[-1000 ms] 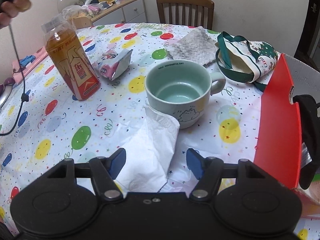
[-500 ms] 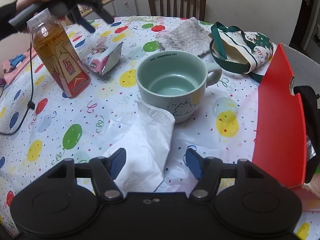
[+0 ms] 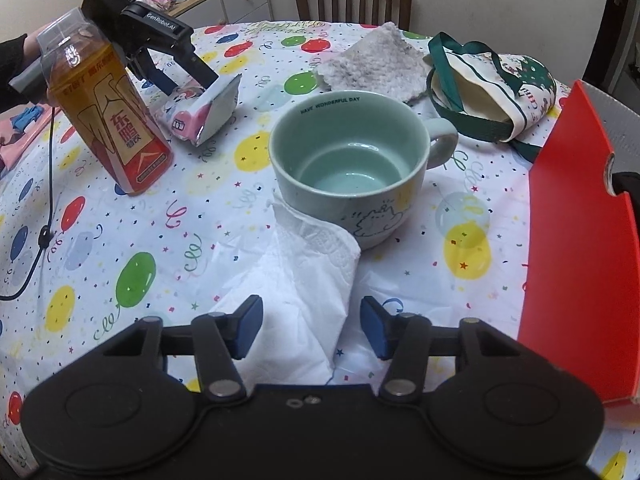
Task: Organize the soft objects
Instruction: 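Grasp the pink snack bag with the left tool while the right tool grasps the white tissue, then lift and carry the snack bag and tissue over the red shoebox with both tools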
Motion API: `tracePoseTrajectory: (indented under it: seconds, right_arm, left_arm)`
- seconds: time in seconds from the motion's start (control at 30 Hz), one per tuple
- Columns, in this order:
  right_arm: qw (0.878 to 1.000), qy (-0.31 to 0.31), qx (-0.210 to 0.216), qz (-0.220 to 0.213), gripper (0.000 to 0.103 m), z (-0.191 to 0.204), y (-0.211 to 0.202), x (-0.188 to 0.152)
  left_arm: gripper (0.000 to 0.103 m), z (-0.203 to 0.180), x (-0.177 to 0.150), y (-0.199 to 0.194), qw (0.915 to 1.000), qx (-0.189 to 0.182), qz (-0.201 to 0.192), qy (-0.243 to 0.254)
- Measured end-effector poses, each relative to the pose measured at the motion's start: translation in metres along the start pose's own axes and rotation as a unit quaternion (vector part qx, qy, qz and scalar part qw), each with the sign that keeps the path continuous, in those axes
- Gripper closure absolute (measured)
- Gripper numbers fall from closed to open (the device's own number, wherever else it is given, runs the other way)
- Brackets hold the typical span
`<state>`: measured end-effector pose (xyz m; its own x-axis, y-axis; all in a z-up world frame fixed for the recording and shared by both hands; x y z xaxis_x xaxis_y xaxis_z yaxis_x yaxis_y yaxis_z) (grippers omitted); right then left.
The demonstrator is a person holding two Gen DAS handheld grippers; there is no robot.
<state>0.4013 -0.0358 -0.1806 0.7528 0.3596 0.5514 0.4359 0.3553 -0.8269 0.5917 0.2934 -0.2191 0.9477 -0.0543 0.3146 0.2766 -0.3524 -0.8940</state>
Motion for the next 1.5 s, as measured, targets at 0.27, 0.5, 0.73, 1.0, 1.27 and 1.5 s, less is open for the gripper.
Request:
tracePoseTrajectory:
  seconds: [0.27,0.5,0.73,1.0,1.27,1.5]
  right_arm:
    - [1.000,0.010,-0.001,0.006,0.077,0.002,0.008,0.001]
    - [1.000,0.007,0.003,-0.009,0.102,0.006,0.003,0.002]
    - [1.000,-0.007,-0.002,-0.025,0.102,0.012,-0.009,0.001]
    - [0.999,-0.011,-0.007,-0.032,0.103,0.014,-0.021,-0.003]
    - [0.999,-0.014,0.002,-0.032,0.103,0.020,-0.029,-0.005]
    - [0.999,-0.009,0.016,-0.034,0.103,0.026,-0.038,-0.004]
  left_arm:
    - [0.058,0.003,-0.003,-0.008,0.9990,0.033,-0.028,0.012]
    - [0.079,0.004,-0.011,-0.019,0.9974,0.032,-0.064,0.004]
    - [0.084,0.021,-0.030,-0.036,0.9905,0.068,-0.114,-0.037]
    - [0.084,0.075,-0.076,-0.076,0.9709,0.126,-0.161,-0.124]
    - [0.084,0.097,-0.137,-0.108,0.9567,0.165,-0.172,-0.168]
    - [0.084,0.073,-0.185,-0.114,0.9622,0.142,-0.158,-0.171]
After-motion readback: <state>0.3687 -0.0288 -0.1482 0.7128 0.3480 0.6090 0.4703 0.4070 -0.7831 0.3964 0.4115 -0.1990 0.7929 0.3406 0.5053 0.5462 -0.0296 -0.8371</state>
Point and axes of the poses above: each gripper's, at about its wrist camera, not at the fingertips, and y roughly the way its jaws point, z to its left, x to its top, the point moved 3 cm from there along y, roughly the way its jaws point, and after that the axes turned 4 degrees about -z, right-handed, at the moved point
